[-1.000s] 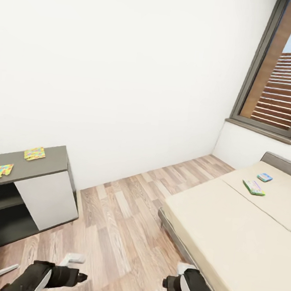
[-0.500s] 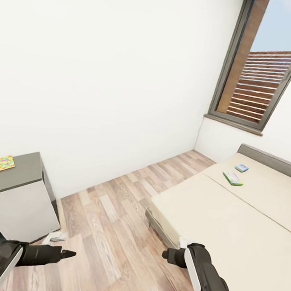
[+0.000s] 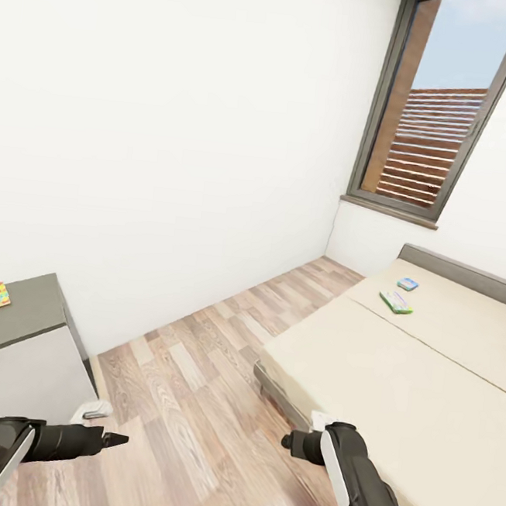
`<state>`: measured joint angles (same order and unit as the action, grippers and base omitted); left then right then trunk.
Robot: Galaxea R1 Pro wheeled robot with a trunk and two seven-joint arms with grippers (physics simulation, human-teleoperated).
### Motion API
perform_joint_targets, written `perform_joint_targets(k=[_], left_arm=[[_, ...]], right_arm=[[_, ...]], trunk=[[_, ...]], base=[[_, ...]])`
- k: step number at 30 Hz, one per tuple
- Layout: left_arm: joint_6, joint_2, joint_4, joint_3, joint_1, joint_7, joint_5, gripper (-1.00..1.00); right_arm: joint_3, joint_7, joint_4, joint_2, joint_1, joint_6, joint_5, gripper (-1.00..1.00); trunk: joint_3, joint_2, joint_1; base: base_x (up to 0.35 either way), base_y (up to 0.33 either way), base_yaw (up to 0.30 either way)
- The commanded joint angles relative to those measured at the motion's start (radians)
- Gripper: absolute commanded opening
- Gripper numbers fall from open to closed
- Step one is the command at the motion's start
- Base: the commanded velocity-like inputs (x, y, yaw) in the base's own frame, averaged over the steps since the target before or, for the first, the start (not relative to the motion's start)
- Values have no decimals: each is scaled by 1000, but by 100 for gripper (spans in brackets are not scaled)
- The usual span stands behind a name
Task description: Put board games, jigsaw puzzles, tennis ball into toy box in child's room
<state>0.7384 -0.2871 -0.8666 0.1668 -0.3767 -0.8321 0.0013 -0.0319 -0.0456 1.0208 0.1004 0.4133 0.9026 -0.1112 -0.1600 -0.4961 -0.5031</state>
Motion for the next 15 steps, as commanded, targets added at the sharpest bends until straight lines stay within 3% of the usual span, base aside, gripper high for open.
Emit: perform_joint_targets(k=[1,15], left_arm=[[6,0,0,2,-1,-4,0,100],[6,-1,-1,2,-2,-4,0,100]], right_arm=[[-4,-5,0,1,1,4,-8,100],[-10,-7,-6,1,1,3,-10,100]], trunk=[[-2,-2,-1],[-7,-2,-1]], base=[[69,282,-176],[218,213,-258]])
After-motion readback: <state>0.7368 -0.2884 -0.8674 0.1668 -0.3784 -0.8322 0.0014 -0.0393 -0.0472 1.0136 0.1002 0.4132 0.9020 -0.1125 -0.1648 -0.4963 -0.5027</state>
